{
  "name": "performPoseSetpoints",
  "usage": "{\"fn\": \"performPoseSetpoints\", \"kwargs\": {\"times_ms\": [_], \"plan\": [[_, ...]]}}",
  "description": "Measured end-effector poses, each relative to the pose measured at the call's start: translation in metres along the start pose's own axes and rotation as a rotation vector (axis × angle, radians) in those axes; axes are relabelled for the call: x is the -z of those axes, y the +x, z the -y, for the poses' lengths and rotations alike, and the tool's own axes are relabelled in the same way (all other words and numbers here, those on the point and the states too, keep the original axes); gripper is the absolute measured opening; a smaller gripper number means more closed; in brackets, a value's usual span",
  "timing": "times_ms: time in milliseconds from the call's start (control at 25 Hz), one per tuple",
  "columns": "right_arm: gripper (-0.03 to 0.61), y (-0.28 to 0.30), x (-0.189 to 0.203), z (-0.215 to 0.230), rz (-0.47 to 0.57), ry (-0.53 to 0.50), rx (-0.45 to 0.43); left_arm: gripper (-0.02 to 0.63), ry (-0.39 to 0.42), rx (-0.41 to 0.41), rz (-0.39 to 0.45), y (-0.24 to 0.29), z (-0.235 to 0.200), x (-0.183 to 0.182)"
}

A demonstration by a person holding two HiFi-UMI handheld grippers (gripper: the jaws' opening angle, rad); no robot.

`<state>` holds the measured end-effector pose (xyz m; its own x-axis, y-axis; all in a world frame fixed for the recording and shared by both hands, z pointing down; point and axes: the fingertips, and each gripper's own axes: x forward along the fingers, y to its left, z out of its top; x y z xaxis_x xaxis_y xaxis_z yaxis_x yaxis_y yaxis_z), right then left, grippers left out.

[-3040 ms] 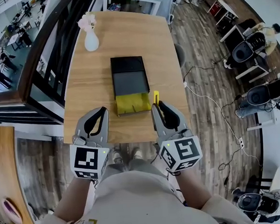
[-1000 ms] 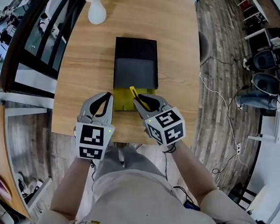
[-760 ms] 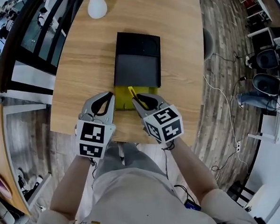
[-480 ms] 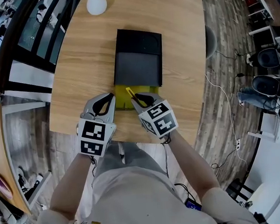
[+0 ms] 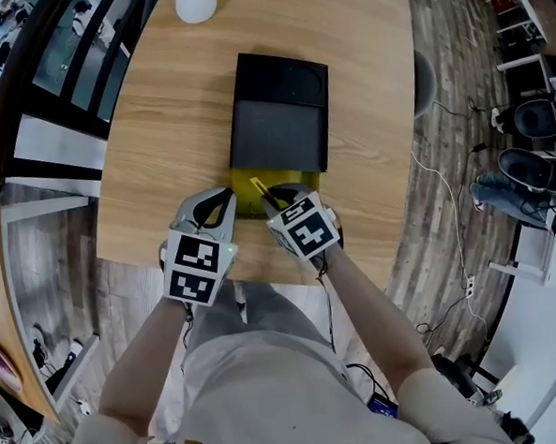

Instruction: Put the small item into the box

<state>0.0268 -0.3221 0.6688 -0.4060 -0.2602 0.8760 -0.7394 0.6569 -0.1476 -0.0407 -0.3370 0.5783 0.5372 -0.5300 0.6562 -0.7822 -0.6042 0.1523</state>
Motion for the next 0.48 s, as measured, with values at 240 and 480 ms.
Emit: {"fn": "performPoseSetpoints", "kwargs": {"times_ms": [240,480], "plan": [[0.063,0.024,0.013,-0.002,-0.096,-0.053,-0.011,0.003,-0.010,0.022,-0.025,0.011,0.006,0.012],[0.064,0.035,0.023,0.003,-0.143,-0.052,0.009,0.003,-0.032,0.008,-0.007,0.008,0.006,0.016]]}}
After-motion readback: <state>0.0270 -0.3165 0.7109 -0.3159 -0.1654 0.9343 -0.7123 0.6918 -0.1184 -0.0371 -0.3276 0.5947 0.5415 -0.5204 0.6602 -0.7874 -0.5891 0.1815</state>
